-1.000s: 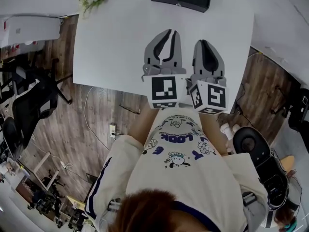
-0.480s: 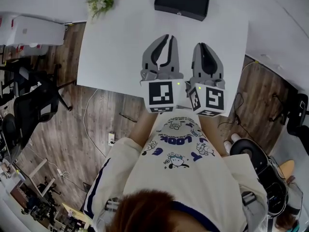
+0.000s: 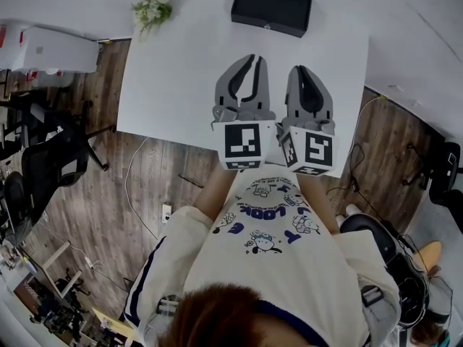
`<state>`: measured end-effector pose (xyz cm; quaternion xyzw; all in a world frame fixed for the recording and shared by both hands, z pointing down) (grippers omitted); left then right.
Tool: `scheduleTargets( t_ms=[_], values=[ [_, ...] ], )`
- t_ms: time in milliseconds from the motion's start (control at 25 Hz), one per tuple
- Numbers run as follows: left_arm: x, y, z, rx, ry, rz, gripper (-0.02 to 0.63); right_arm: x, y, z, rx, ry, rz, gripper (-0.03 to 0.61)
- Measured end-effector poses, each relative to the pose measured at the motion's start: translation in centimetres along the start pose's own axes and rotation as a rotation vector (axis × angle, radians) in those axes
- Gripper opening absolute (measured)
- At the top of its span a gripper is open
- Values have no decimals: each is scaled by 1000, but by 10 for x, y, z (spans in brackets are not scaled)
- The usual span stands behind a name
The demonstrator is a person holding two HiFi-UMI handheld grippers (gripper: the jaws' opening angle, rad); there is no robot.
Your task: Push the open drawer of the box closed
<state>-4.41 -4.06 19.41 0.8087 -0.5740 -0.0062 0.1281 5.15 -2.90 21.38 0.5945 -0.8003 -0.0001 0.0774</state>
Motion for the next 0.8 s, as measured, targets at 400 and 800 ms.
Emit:
scheduleTargets(
  t_ms=[400,800],
  values=[
    [9,1,5,-1,1,-12,44,10,-3,3,4,4,-3,43],
    [22,-7,2,8,-2,-17,44,16,-14,-2,1,3,-5,43]
  ],
)
Point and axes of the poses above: the fingertips, and each gripper's own axes: x forward along the fingers, y to its left, z out of its top, the point moved 2 cm from there along -x, backward along the fingers, and after that the axes turned 11 degrees about -x, right-handed, at the moved point
